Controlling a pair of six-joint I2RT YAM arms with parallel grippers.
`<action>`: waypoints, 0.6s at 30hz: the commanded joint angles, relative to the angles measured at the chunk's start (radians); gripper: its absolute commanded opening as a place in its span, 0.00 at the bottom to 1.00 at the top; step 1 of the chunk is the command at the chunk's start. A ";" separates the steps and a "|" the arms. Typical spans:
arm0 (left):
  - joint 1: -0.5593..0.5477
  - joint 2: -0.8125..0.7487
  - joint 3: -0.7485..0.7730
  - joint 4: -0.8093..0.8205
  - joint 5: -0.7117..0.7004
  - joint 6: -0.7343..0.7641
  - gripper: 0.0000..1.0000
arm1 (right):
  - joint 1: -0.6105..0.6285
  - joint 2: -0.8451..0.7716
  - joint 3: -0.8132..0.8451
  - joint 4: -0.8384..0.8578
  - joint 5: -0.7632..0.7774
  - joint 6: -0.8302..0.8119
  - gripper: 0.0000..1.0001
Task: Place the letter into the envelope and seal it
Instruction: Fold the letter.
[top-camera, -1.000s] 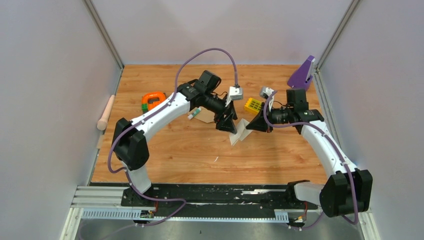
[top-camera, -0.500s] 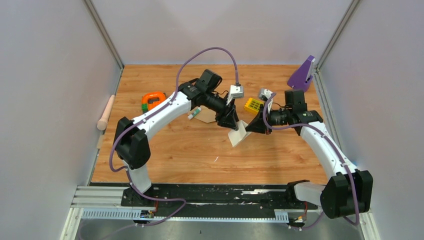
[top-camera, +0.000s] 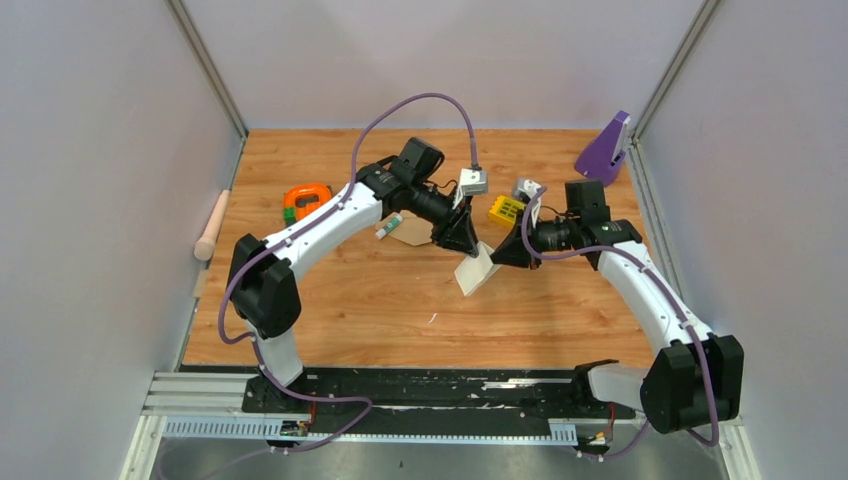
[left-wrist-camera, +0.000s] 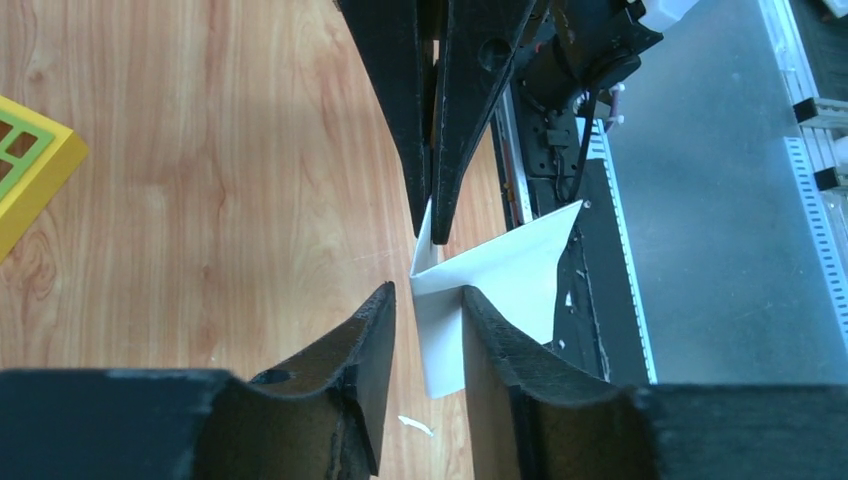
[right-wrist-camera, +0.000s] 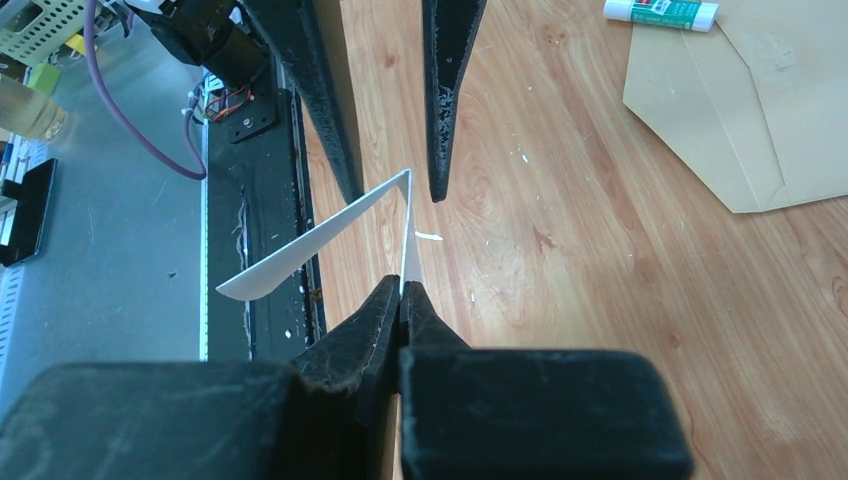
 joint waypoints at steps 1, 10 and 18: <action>-0.003 0.011 0.053 -0.001 0.051 -0.002 0.42 | 0.015 0.007 0.008 0.017 -0.006 -0.021 0.00; -0.015 0.024 0.054 -0.041 0.055 0.043 0.31 | 0.016 -0.016 0.018 0.031 -0.027 0.010 0.00; -0.031 0.030 0.063 -0.060 0.028 0.069 0.04 | 0.015 -0.036 0.022 0.036 -0.053 0.030 0.00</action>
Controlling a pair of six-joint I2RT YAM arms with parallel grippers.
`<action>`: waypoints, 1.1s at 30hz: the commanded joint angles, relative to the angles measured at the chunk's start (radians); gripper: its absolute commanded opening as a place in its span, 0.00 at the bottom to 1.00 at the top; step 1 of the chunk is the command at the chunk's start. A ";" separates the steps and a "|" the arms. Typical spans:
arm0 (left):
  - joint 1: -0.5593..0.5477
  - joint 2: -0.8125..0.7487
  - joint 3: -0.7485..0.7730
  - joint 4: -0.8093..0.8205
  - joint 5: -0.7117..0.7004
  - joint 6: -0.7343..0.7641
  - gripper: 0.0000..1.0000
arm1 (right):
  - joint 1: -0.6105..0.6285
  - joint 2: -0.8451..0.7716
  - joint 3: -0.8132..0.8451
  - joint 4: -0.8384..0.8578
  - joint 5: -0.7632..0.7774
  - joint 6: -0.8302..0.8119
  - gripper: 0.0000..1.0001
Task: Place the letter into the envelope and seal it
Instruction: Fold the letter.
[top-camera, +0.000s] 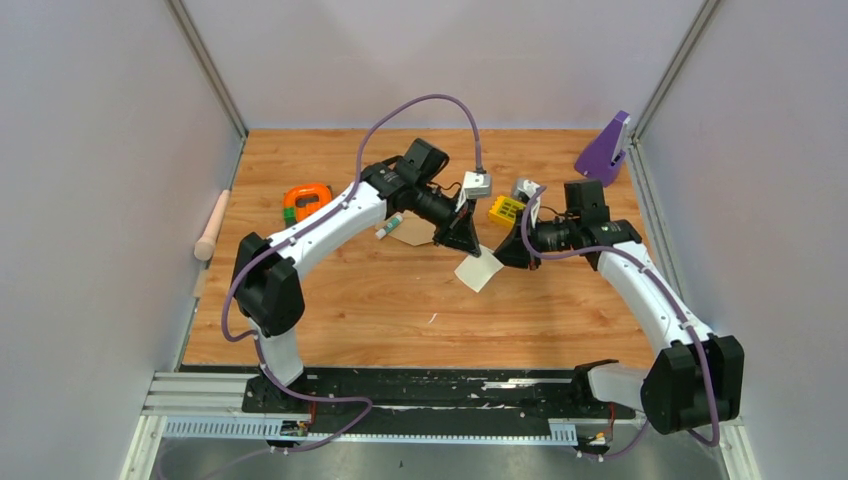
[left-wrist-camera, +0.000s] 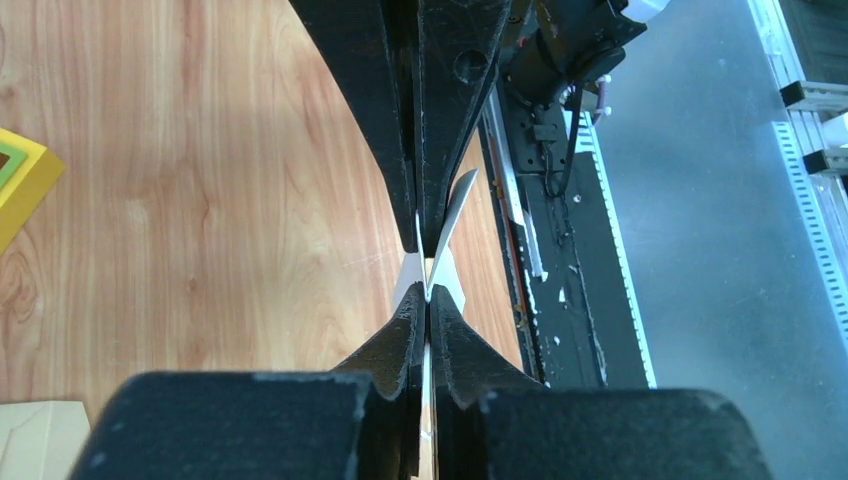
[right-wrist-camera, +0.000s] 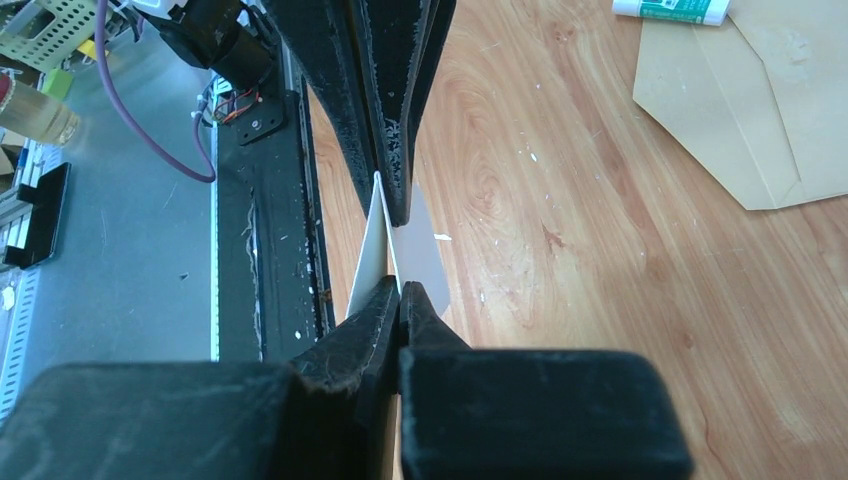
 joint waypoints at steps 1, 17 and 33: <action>-0.016 0.009 0.037 -0.018 -0.001 0.028 0.02 | 0.006 -0.040 0.021 0.037 -0.056 0.005 0.00; -0.050 -0.008 0.018 -0.104 -0.143 0.158 0.00 | -0.075 -0.109 0.091 -0.020 0.025 -0.003 0.69; -0.077 0.014 0.075 -0.141 -0.135 0.159 0.00 | -0.007 -0.017 0.010 -0.039 -0.059 -0.084 0.68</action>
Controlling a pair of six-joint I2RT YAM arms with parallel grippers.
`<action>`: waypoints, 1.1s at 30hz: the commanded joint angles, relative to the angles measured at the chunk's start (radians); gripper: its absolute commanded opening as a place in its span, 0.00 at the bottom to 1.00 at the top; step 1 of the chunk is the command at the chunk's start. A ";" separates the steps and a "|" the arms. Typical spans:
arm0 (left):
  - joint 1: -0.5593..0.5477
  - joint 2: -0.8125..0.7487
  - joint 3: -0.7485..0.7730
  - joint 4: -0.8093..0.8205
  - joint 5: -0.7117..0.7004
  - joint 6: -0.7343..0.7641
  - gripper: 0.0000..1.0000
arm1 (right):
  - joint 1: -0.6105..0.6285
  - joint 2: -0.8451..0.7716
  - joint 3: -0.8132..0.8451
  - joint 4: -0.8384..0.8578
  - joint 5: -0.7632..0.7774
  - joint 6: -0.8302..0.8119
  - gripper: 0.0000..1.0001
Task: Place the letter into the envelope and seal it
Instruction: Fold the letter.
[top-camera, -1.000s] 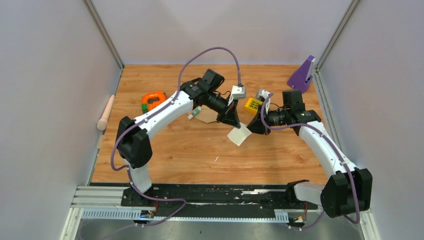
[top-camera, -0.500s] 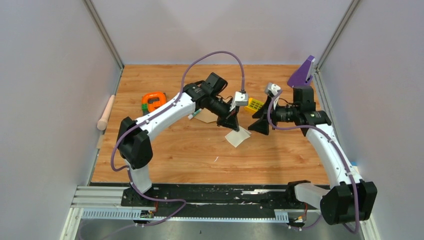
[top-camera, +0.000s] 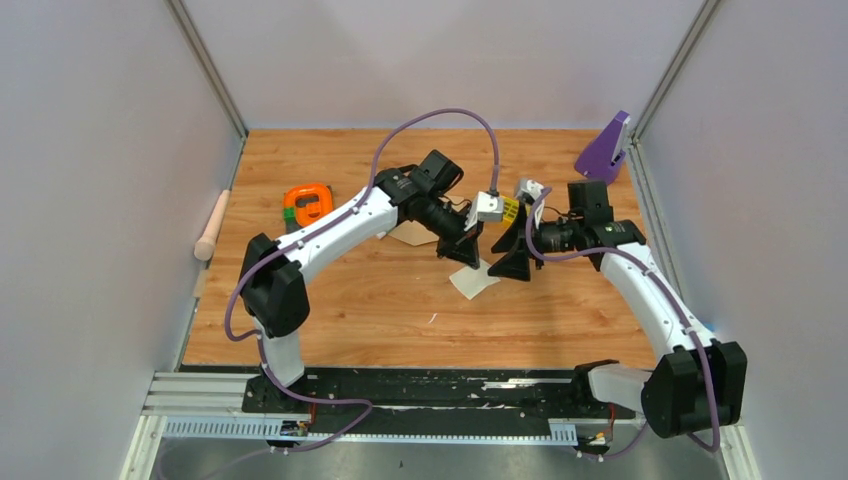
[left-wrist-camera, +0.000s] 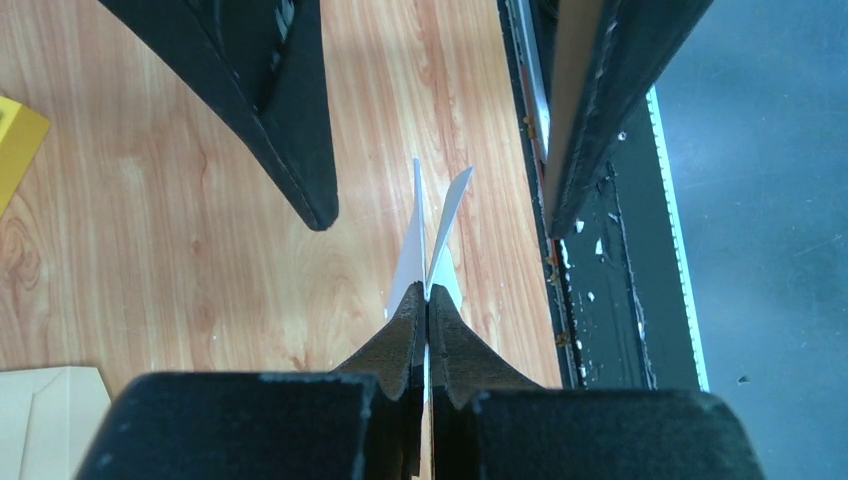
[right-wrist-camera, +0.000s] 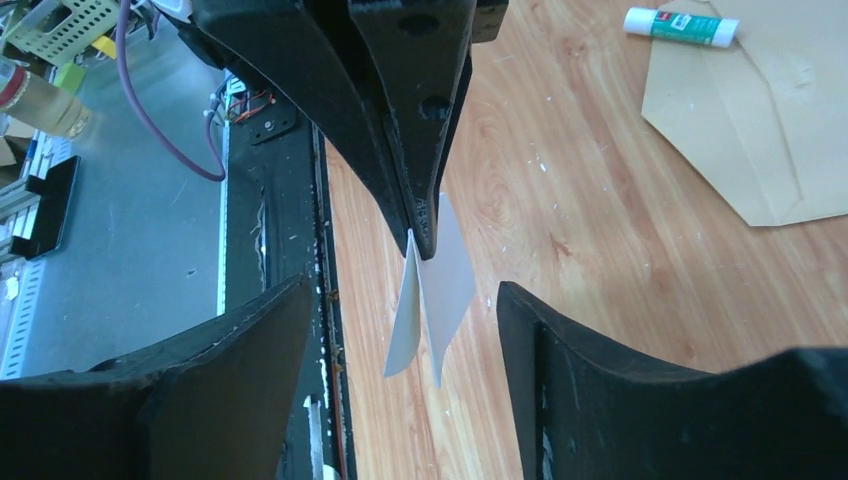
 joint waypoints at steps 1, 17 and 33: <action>-0.005 -0.008 0.044 -0.008 0.029 0.013 0.00 | 0.021 0.015 -0.004 -0.008 -0.015 -0.055 0.66; -0.005 -0.027 0.044 -0.003 0.039 0.008 0.00 | 0.065 0.055 0.011 -0.067 0.030 -0.117 0.04; 0.022 -0.061 -0.028 0.069 0.043 -0.036 0.80 | -0.052 -0.052 0.021 0.005 -0.086 -0.030 0.00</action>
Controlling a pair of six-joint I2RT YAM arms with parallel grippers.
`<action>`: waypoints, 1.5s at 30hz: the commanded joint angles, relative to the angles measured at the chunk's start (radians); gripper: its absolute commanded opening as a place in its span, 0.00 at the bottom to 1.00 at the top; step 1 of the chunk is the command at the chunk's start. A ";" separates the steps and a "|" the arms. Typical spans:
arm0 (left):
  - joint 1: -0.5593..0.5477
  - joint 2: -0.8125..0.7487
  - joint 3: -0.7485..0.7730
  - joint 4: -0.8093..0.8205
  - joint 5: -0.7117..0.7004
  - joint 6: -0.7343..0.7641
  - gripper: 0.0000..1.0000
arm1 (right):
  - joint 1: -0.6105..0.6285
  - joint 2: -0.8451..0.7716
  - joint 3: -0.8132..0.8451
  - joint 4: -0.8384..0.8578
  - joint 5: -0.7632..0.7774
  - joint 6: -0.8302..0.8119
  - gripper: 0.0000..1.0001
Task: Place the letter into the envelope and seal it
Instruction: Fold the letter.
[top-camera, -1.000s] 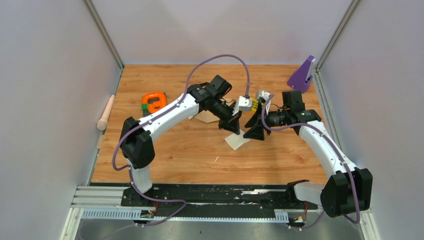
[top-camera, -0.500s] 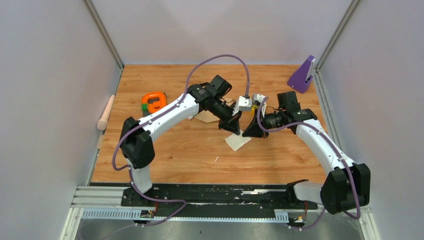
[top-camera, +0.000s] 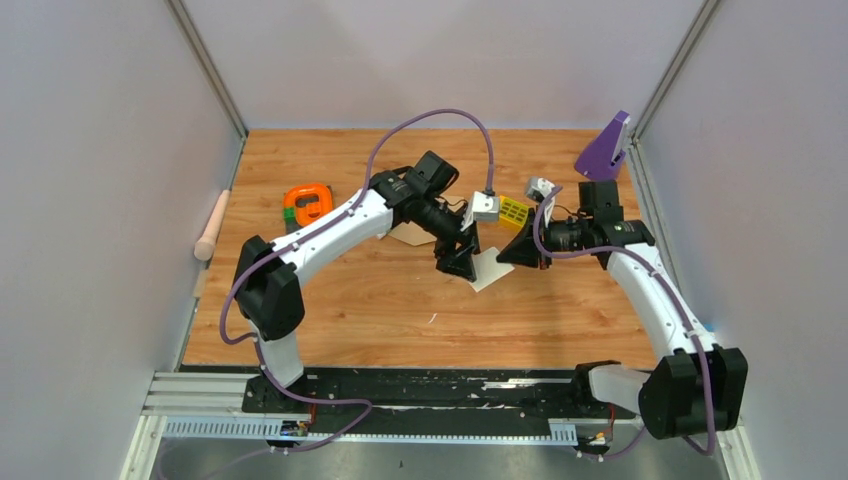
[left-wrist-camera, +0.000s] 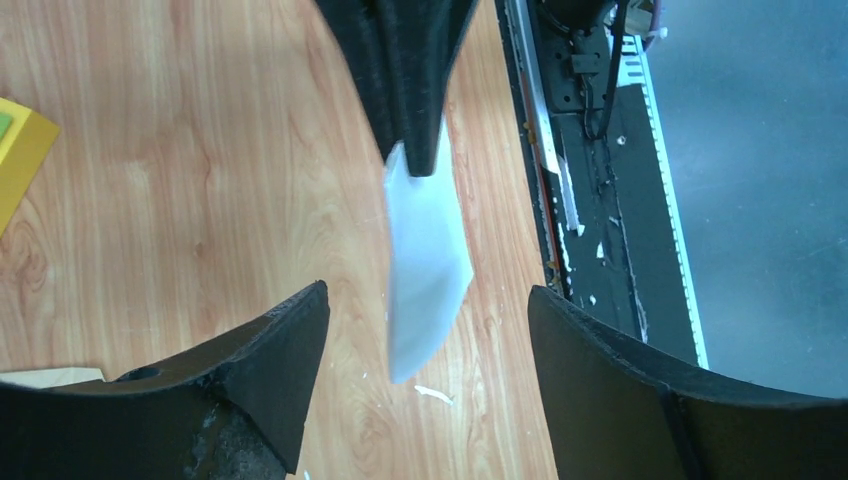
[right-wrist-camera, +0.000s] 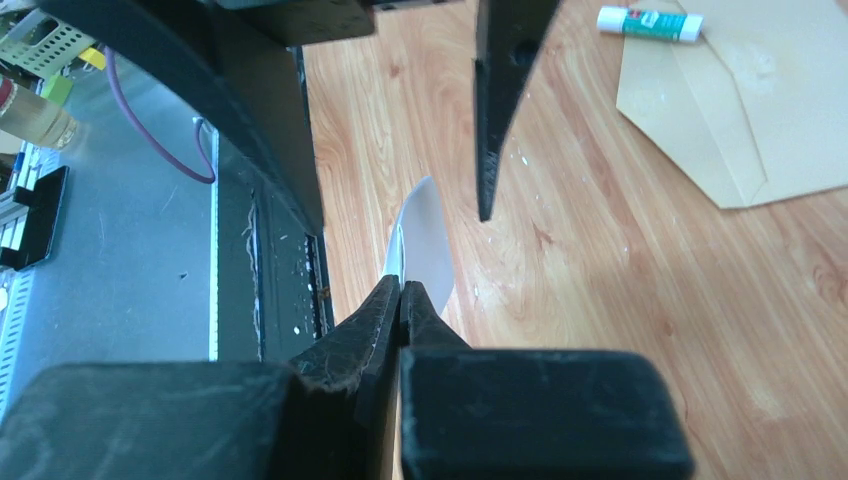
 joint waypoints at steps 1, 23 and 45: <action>0.007 -0.021 0.024 0.029 0.034 -0.032 0.77 | -0.001 -0.072 0.005 0.086 -0.076 0.039 0.00; -0.018 0.021 0.030 0.025 -0.056 -0.021 0.00 | 0.009 -0.037 0.001 0.138 -0.105 0.107 0.60; -0.064 0.033 0.061 -0.024 -0.076 0.018 0.00 | 0.031 -0.048 -0.044 0.146 -0.028 0.040 0.28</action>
